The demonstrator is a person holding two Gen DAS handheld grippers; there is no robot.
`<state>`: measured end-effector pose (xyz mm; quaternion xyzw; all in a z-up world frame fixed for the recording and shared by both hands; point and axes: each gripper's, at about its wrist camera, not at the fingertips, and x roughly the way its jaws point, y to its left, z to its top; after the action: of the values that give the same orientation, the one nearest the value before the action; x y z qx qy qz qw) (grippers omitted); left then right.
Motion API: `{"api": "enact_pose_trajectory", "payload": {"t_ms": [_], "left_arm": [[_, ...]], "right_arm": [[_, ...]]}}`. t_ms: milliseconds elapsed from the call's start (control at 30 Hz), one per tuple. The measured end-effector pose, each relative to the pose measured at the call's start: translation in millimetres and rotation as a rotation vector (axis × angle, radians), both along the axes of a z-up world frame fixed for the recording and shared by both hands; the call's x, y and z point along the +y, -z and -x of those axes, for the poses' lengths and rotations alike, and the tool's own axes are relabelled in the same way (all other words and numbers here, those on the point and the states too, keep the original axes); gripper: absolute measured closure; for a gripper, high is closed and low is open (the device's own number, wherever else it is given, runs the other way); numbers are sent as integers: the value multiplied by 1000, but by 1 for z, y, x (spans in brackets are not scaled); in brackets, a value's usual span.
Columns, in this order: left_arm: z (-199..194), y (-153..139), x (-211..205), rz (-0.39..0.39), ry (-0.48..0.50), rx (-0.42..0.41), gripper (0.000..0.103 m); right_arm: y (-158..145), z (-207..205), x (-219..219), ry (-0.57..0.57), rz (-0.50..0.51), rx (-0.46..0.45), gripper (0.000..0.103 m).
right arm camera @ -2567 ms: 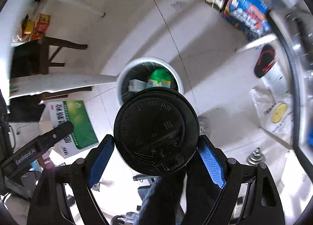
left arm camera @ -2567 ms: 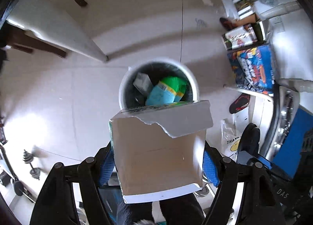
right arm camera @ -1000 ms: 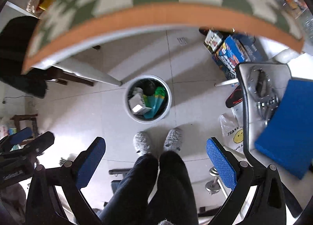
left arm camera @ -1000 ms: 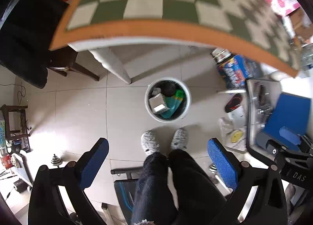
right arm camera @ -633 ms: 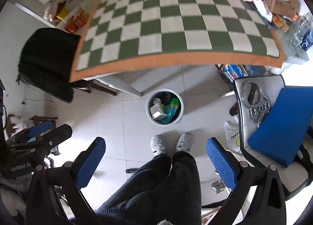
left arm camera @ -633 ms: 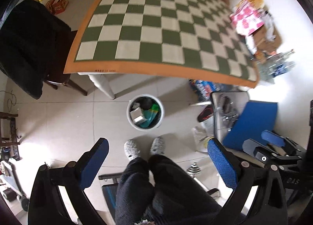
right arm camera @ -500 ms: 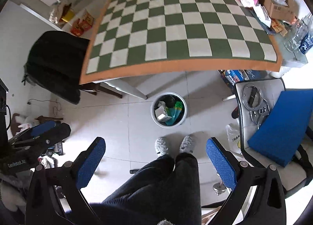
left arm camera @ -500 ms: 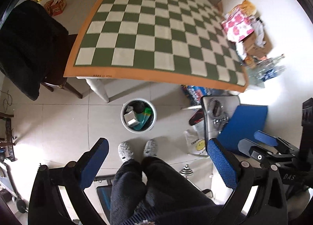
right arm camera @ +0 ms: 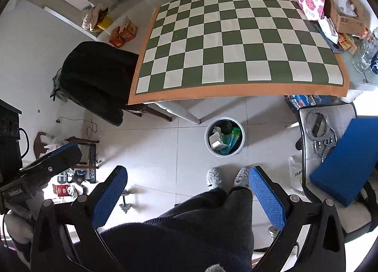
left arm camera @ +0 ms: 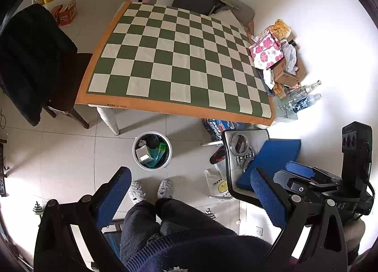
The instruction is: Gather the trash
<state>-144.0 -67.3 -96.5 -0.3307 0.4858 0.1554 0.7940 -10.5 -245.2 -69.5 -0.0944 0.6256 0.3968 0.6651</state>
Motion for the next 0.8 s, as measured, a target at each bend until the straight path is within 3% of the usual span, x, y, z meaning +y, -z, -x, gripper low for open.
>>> {"api": "enact_pose_trajectory", "payload": {"t_ms": [800], "left_arm": [[7,-7,-6,-3,-2,-10,0]], "right_arm": [[-12,2,2,-54,13,17,0]]}}
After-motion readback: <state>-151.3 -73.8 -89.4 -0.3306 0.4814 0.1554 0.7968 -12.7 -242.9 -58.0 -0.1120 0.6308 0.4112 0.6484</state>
